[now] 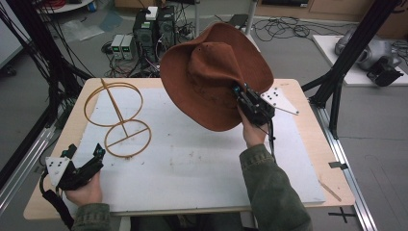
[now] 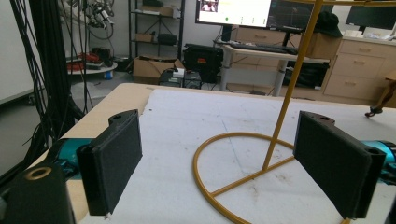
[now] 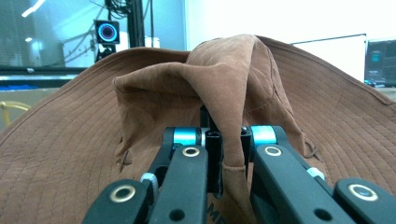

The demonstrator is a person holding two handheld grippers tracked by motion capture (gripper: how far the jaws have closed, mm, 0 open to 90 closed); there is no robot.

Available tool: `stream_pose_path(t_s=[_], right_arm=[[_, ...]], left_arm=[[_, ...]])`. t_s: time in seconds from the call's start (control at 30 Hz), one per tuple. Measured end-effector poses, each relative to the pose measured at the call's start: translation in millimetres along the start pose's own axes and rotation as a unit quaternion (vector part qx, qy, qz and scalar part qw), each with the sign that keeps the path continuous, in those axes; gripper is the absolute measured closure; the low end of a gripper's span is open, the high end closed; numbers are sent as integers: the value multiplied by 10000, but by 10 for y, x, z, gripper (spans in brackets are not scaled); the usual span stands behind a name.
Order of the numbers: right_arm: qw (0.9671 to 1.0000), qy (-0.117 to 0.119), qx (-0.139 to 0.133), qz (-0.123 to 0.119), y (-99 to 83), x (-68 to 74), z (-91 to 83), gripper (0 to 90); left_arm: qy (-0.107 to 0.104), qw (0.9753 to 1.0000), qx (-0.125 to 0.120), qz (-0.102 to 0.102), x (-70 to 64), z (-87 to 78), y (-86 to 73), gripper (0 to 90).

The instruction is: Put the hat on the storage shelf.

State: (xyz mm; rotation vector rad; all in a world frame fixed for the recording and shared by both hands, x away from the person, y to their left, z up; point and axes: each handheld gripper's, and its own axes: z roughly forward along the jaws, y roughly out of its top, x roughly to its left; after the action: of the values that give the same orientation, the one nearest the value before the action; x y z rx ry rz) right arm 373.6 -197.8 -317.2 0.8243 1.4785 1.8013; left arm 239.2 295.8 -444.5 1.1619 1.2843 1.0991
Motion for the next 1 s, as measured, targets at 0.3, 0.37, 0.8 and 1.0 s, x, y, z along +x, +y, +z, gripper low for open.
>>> stream_pose_path(t_s=[0.3,0.37,0.8,1.0], right_arm=[[9995,274,-126,-18,125,234,168,887],[9993,343,-160,-1,142,287,203,887],[9965,787,-271,25,270,639,431,887],[9945,984,-342,87,290,803,541,887]], left_arm=[[-21,10000,-11,-1,-3,4,-5,157],[-27,10000,-8,-10,-5,6,-7,157],[-15,10000,0,-51,19,8,-14,157],[-43,10000,11,-34,16,11,-16,158]])
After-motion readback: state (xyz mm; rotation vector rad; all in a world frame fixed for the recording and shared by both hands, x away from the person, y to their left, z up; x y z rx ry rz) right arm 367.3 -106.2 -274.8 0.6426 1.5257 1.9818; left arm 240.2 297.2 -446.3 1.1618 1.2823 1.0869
